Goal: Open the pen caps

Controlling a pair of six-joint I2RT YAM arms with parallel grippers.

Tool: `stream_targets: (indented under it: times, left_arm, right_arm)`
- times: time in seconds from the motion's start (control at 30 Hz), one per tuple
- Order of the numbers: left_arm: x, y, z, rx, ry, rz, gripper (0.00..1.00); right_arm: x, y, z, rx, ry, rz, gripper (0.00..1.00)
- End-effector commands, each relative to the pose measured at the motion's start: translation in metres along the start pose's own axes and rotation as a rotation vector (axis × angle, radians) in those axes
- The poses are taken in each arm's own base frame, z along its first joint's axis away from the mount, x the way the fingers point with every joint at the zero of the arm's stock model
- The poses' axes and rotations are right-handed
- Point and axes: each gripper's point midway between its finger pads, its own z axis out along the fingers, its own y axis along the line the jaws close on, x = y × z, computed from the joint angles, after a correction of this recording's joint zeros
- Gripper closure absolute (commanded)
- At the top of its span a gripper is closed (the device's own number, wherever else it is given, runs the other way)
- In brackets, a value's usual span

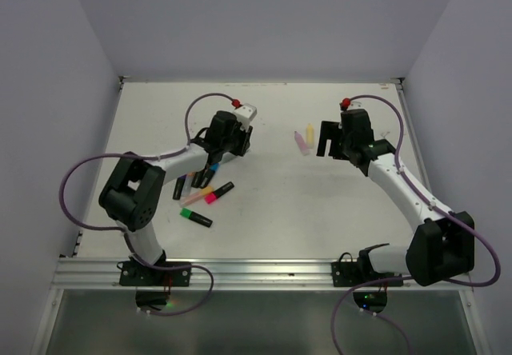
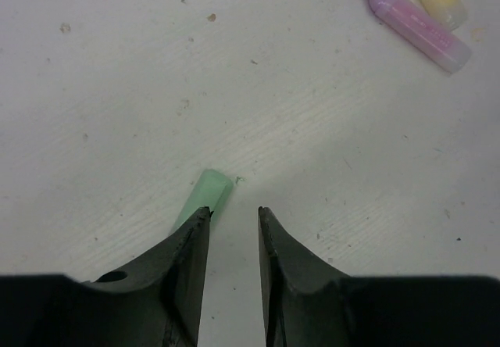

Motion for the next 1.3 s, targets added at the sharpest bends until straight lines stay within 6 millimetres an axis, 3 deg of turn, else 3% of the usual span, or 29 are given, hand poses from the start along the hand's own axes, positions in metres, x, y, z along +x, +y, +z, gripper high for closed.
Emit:
stream_targets:
  times: [0.0,0.1,0.17,0.27,0.47,0.63,0.83,1.03,1.2,1.27]
  left_arm:
    - [-0.028,0.019,-0.026,-0.035,-0.093,0.035,0.65]
    - [-0.012,0.034,-0.032,-0.037,-0.045,0.038,0.62]
    - [-0.002,0.039,-0.03,-0.029,-0.004,0.066,0.43]
    - [0.011,0.048,-0.03,-0.036,0.044,0.062,0.36]
    - [0.023,0.049,-0.032,-0.022,0.054,0.074,0.37]
    - [0.044,0.046,-0.031,0.006,0.106,0.092,0.39]
    - [0.063,0.056,-0.025,-0.036,0.159,0.116,0.41]
    - [0.07,0.056,-0.022,-0.043,0.171,0.109,0.43]
    - [0.079,0.047,-0.018,-0.033,0.201,0.133,0.49]
    - [0.089,0.039,-0.019,-0.008,0.242,0.129,0.57]
  right_arm:
    - [-0.009,0.006,-0.008,-0.033,-0.045,0.001,0.15]
    - [-0.01,0.011,-0.007,-0.049,-0.044,0.004,0.15]
    - [-0.01,0.013,-0.007,-0.057,-0.045,0.002,0.15]
    - [-0.01,0.013,-0.008,-0.059,-0.047,-0.005,0.15]
    - [-0.01,0.013,-0.008,-0.061,-0.055,-0.009,0.15]
    - [-0.009,0.013,-0.008,-0.067,-0.057,-0.005,0.15]
    - [-0.007,0.015,-0.006,-0.077,-0.057,0.004,0.15]
    - [-0.006,0.015,-0.006,-0.075,-0.058,0.005,0.15]
    - [-0.006,0.015,-0.007,-0.078,-0.065,0.014,0.15]
    - [-0.007,0.017,-0.007,-0.08,-0.064,0.013,0.15]
